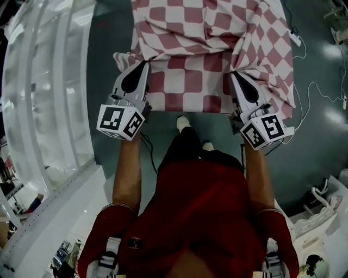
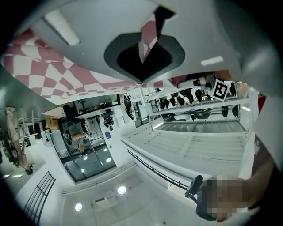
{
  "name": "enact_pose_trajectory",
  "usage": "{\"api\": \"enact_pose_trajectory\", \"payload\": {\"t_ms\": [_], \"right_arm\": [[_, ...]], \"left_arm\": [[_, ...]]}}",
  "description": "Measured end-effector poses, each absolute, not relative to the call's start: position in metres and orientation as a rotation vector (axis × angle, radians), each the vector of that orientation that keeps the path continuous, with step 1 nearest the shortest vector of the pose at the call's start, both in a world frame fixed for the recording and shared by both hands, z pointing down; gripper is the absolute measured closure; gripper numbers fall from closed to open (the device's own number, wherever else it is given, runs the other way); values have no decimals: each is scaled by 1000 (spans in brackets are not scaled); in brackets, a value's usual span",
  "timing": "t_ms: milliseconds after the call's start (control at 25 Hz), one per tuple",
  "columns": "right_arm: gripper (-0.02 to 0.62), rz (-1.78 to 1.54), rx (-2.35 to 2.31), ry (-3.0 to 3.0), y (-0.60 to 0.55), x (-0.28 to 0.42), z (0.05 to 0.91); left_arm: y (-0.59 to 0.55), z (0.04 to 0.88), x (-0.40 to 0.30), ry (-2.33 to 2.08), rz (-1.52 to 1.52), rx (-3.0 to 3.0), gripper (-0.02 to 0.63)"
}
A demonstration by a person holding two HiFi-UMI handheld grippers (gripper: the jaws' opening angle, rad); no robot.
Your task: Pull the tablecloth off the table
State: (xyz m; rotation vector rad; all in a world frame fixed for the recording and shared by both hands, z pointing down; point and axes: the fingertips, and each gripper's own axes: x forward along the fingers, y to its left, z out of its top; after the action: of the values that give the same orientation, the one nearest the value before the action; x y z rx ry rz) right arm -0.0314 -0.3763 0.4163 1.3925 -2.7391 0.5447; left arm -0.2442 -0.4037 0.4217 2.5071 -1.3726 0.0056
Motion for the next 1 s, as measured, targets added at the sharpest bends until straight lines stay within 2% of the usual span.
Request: {"api": "enact_pose_trajectory", "payload": {"t_ms": [440,680,1000], "right_arm": [[581,470,1313,-2940,-261,24,371],[581,405,1243,-3040,-137,66,372],[581,499,1166,-3129,-79,81,313]], "left_arm": [[-274,357,-183,-1511,-46,2577,598],[-135,347,-137,-1603,-123,2582,598],[-62,291,-122,-1634,-186,2505,598]]}}
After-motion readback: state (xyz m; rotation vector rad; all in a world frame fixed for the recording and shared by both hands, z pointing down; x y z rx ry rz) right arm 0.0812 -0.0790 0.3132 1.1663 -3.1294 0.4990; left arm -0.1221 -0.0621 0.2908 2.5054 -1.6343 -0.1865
